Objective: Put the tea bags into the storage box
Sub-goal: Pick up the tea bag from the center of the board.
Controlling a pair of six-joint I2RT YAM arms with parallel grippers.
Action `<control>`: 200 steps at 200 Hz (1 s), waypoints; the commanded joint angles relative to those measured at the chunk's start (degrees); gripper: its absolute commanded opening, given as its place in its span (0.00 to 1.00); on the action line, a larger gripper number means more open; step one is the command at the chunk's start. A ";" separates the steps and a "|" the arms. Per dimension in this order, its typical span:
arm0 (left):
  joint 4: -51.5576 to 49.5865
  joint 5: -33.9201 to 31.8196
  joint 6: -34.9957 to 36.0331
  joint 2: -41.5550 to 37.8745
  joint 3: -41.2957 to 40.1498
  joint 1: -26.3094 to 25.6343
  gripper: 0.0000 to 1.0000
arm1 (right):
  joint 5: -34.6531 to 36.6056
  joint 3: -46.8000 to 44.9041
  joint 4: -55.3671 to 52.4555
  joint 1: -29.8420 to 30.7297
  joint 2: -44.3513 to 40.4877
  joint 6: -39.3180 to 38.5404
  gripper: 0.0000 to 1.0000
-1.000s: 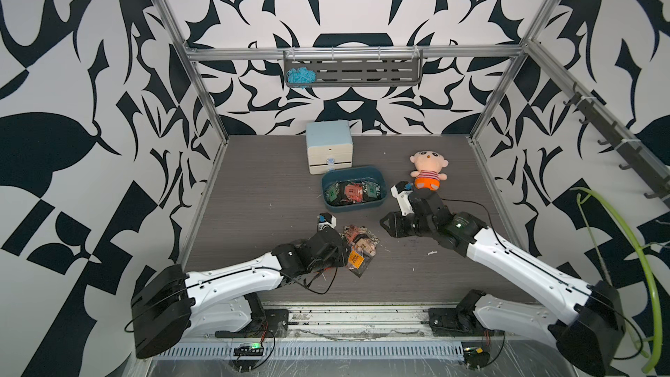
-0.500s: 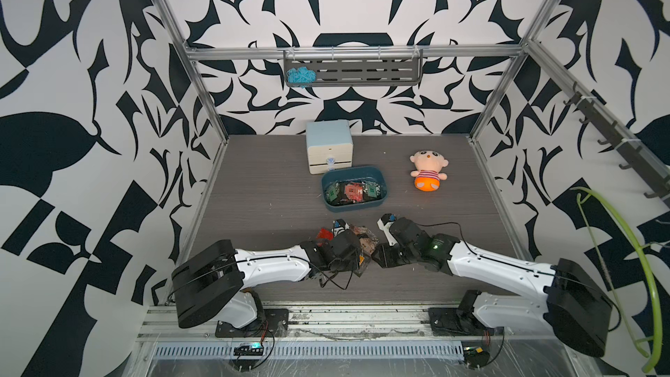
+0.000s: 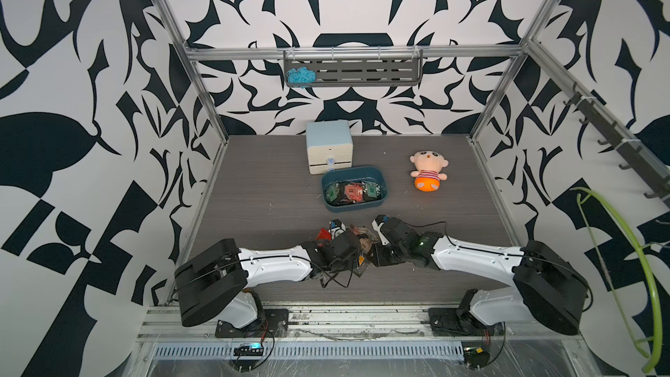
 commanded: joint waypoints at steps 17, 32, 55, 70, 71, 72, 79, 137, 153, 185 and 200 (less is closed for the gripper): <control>0.68 -0.90 -1.59 1.77 -1.46 -0.06 0.16 | 0.27 2.61 1.50 0.29 0.76 -0.15 0.34; 0.70 -1.10 -1.94 1.89 -1.79 -0.05 0.14 | -0.07 2.57 1.97 0.28 1.16 0.09 0.32; 0.61 -1.49 -2.14 1.87 -2.07 0.05 0.14 | -1.20 2.39 2.88 0.30 1.77 0.67 0.24; 0.69 -1.63 -2.32 2.11 -2.24 0.02 0.13 | -1.88 2.14 3.67 0.23 2.07 1.15 0.23; 0.69 -1.65 -2.36 2.12 -2.25 0.02 0.13 | -1.95 2.09 3.78 0.26 2.07 1.25 0.23; 0.70 -1.66 -2.38 2.12 -2.25 0.02 0.13 | -2.07 2.07 3.92 0.27 2.07 1.26 0.23; 0.69 -1.76 -2.64 2.15 -2.42 0.02 0.12 | -2.66 1.74 4.62 0.34 2.05 1.54 0.23; 0.88 -2.17 -2.93 1.68 -3.14 0.02 0.09 | -5.98 0.10 7.98 0.42 1.63 2.86 0.23; 0.90 -2.20 -2.93 1.53 -3.31 0.02 0.08 | -5.11 0.13 7.33 0.46 1.85 2.74 0.24; 0.61 -1.93 -2.93 1.43 -3.35 0.02 0.08 | -3.60 0.02 6.38 0.34 2.41 2.25 0.27; 0.66 -1.86 -2.93 1.39 -3.48 0.02 0.07 | -3.84 -0.06 6.80 0.33 3.05 2.40 0.27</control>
